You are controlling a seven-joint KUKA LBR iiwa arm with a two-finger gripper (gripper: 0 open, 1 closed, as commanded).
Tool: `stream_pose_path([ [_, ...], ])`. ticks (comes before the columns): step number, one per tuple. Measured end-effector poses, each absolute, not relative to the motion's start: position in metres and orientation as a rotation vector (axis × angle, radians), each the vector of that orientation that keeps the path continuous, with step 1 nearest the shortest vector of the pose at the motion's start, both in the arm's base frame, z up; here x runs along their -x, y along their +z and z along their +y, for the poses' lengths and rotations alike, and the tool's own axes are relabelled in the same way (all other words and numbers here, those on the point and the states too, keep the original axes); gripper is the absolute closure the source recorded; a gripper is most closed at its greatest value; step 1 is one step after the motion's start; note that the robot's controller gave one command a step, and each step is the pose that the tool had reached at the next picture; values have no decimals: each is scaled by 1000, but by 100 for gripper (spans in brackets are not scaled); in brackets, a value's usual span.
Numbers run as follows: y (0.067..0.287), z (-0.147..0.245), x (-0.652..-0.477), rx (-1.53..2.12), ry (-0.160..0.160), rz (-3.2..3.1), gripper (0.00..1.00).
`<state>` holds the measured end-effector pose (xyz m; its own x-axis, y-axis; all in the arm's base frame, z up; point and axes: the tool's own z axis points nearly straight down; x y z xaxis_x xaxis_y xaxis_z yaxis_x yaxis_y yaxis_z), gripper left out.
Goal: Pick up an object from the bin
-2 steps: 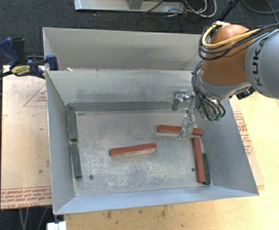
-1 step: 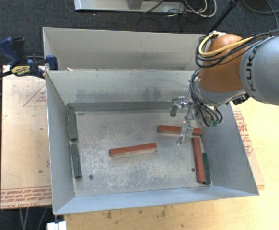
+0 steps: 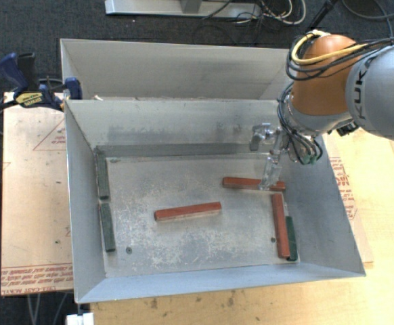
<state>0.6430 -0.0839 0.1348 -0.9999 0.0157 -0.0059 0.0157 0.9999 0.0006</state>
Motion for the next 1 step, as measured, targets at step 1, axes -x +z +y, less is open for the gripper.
stream_pose_path([
  [1,70,-89,-636,-146,2,3136,0],
])
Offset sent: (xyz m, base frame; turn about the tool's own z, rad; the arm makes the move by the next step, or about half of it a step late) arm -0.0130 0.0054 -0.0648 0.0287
